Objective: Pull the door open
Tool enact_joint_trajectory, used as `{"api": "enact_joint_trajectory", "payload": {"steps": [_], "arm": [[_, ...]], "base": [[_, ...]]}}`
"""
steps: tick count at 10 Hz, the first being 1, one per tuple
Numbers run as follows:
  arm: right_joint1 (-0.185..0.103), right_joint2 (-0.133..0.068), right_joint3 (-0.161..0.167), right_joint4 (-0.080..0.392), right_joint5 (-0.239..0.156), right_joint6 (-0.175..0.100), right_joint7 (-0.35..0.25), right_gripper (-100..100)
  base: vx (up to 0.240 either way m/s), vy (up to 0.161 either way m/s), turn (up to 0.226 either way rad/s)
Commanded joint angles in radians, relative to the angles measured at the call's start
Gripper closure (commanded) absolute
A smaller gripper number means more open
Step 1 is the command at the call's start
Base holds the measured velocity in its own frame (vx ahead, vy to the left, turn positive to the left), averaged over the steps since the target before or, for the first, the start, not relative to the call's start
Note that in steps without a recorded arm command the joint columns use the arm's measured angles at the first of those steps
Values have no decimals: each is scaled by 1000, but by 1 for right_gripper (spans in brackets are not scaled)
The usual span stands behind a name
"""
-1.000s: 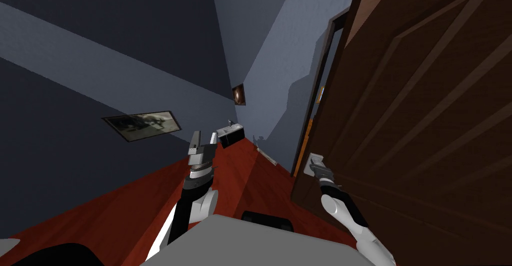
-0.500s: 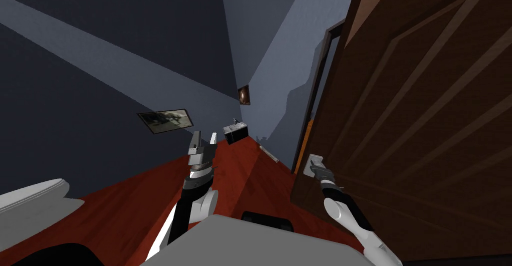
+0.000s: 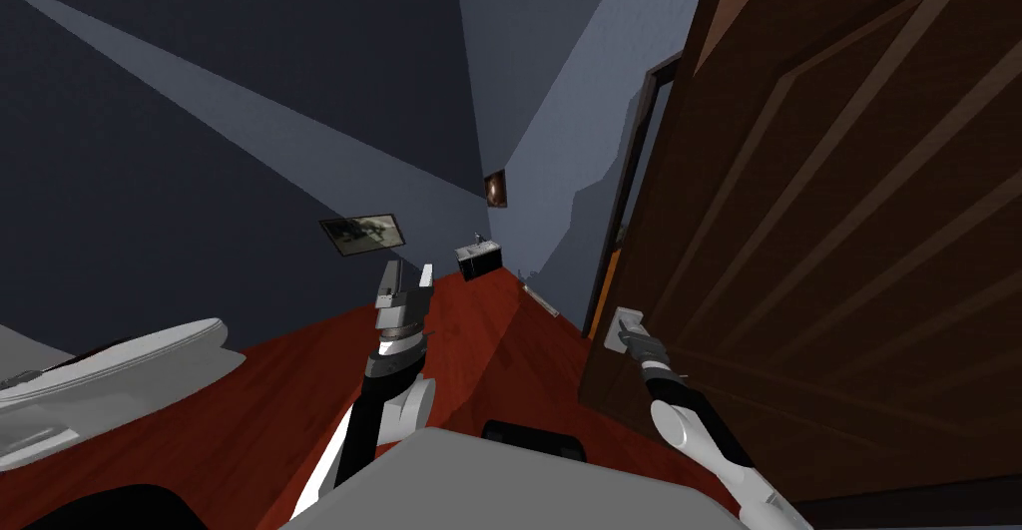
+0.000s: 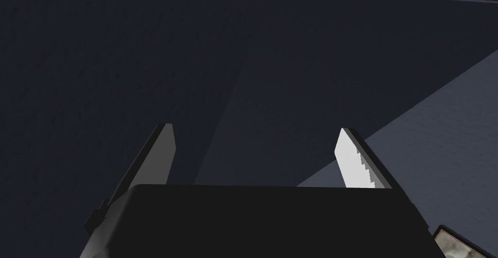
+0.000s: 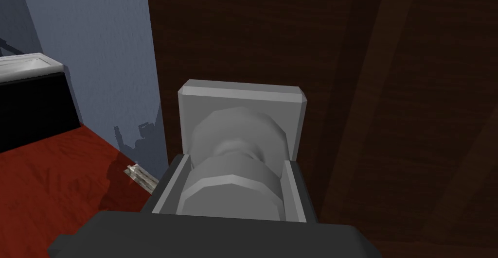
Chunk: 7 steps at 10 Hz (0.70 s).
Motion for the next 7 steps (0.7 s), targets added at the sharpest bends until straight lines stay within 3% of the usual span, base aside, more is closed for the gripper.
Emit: {"api": "enact_joint_trajectory", "payload": {"steps": [1, 4, 5, 7], "arm": [[6, -15, 18, -8, 3, -9, -19, 100], [20, -42, 46, -23, 7, -19, -47, 100], [15, -39, 41, -16, 6, -19, -43, 100], [59, -44, 68, -62, 13, -27, -40, 100]], "base": [[-197, -43, 134], [-233, -57, 111], [-102, -28, 42], [-61, -45, 123]]}}
